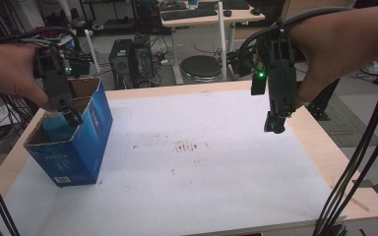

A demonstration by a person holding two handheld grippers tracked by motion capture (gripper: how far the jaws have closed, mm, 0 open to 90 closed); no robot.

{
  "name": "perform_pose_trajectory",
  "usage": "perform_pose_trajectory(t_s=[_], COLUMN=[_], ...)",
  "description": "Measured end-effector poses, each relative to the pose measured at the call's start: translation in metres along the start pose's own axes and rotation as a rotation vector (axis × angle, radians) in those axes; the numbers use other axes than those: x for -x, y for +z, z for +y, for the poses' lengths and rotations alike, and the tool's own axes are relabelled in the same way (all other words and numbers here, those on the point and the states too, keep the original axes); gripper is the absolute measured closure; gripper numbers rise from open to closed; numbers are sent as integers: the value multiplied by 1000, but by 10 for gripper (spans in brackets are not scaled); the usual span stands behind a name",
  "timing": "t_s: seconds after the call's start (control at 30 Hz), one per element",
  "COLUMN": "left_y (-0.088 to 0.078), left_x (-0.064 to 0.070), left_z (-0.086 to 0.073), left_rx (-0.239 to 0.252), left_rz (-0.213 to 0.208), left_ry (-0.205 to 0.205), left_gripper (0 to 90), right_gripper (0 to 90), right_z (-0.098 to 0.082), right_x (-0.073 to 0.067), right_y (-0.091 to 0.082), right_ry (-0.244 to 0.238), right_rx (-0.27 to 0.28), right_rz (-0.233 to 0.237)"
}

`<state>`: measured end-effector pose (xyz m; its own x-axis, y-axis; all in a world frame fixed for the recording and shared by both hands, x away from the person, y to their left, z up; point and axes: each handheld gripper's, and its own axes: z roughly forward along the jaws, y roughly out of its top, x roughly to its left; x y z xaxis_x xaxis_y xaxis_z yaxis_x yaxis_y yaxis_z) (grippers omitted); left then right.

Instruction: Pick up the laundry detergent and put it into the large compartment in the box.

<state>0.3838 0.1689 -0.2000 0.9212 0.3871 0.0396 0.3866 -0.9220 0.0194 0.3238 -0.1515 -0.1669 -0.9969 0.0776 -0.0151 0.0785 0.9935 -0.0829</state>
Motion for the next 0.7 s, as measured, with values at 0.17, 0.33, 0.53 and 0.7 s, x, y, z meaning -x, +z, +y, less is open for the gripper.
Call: perform_pose_trajectory(t_s=[0.17, 0.33, 0.53, 0.7], left_y=[5, 12, 21, 24], left_x=[12, 23, 34, 38], left_z=[13, 27, 39, 45], left_rx=[8, 2, 4, 9], left_rz=[-9, -21, -41, -47], left_ry=[63, 128, 202, 241], left_gripper=[21, 17, 17, 17], right_gripper=[20, 20, 20, 20], right_z=[-1, -2, -2, 0], right_x=[1, 0, 1, -1], right_y=[1, 1, 1, 1], right_ry=[-3, 5, 1, 11], right_rx=[4, 1, 1, 3], right_rz=[-1, 3, 4, 6])
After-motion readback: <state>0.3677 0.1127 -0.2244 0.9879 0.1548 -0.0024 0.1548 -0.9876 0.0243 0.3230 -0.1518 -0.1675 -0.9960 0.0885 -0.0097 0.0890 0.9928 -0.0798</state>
